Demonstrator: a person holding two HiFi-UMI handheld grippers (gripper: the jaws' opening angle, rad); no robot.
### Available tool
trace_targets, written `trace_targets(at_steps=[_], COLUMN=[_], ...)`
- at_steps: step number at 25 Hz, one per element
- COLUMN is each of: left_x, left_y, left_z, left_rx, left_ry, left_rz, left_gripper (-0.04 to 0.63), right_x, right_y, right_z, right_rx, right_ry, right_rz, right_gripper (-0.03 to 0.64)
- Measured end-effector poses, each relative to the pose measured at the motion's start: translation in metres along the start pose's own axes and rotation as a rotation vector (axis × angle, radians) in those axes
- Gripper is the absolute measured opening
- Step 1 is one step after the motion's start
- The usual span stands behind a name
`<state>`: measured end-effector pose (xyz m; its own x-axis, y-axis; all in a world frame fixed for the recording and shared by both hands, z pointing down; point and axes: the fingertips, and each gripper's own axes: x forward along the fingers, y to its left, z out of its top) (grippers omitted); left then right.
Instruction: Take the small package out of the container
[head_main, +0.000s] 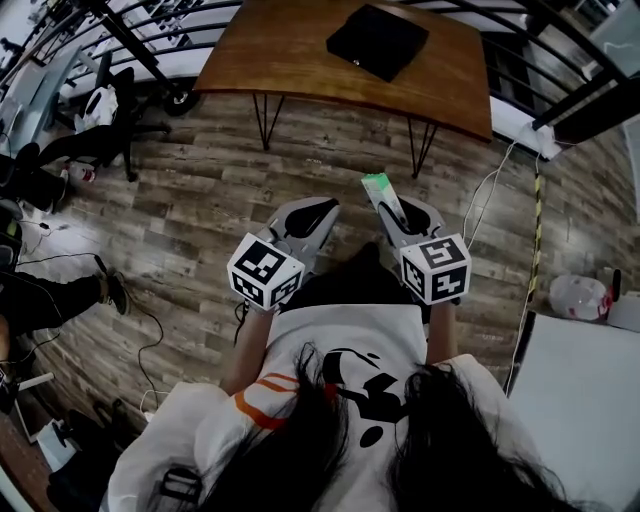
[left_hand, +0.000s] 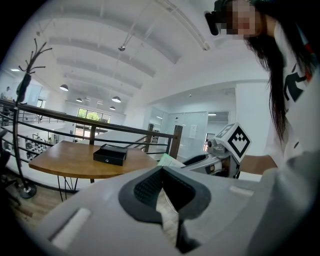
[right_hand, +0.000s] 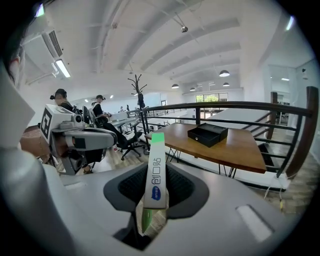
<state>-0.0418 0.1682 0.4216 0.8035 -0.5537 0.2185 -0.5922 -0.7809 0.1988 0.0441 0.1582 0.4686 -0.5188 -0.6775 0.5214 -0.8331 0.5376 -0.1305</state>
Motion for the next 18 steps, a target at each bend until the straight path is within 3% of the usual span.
trace_targets(at_steps=[18], left_x=[-0.012], left_y=[-0.015], left_z=[-0.006], left_rx=[0.005], left_ry=[-0.021], left_rz=[-0.022], left_gripper=[0.000], right_x=[-0.014], right_y=[0.013], right_z=[-0.011], right_rx=[-0.028], right_ry=[0.007], right_rz=[-0.017], right_gripper=[0.118])
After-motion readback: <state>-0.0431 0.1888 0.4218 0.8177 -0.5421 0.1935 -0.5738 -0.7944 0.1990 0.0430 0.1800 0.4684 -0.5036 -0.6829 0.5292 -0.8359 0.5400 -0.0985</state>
